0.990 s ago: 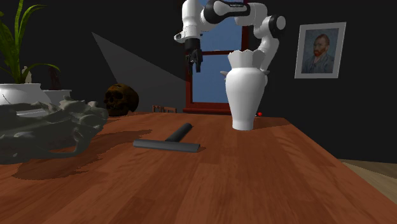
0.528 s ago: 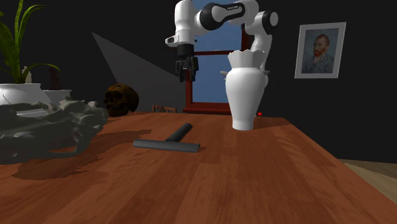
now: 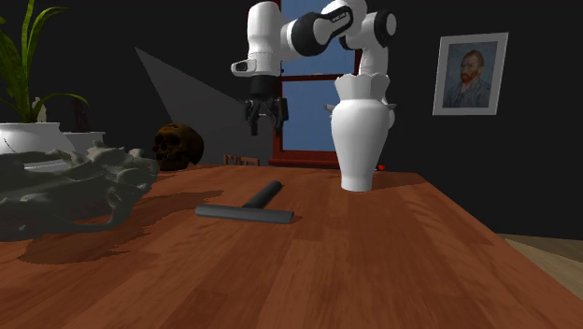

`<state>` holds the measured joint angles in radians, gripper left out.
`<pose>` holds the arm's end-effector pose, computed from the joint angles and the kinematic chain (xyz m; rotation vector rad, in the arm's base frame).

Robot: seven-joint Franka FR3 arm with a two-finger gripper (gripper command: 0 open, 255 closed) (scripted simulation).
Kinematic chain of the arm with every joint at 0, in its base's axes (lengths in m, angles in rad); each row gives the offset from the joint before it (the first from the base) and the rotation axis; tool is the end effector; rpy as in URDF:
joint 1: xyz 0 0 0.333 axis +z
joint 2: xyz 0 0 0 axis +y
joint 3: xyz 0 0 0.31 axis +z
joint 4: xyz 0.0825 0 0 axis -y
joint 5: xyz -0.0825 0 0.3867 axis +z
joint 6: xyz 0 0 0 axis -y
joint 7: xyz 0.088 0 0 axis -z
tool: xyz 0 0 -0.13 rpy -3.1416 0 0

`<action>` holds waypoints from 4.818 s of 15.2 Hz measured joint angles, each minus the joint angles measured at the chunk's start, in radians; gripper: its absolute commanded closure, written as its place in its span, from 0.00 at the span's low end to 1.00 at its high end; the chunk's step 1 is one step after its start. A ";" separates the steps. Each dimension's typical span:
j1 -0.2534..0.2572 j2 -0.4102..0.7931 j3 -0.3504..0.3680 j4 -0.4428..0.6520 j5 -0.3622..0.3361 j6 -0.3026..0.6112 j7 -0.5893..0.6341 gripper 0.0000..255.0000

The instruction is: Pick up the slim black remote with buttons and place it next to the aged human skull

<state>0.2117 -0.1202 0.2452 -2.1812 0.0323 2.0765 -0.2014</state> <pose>0.4606 0.2305 0.4109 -2.9807 -0.9899 -0.0191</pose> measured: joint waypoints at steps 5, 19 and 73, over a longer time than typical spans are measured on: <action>0.045 0.152 0.053 0.081 -0.078 0.075 -0.008 0.00; 0.144 0.421 0.094 0.234 -0.241 0.201 0.005 0.00; 0.183 0.279 0.067 0.459 -0.162 -0.170 -0.082 1.00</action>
<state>0.3946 0.1584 0.3123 -1.7224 -0.1296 1.9061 -0.2831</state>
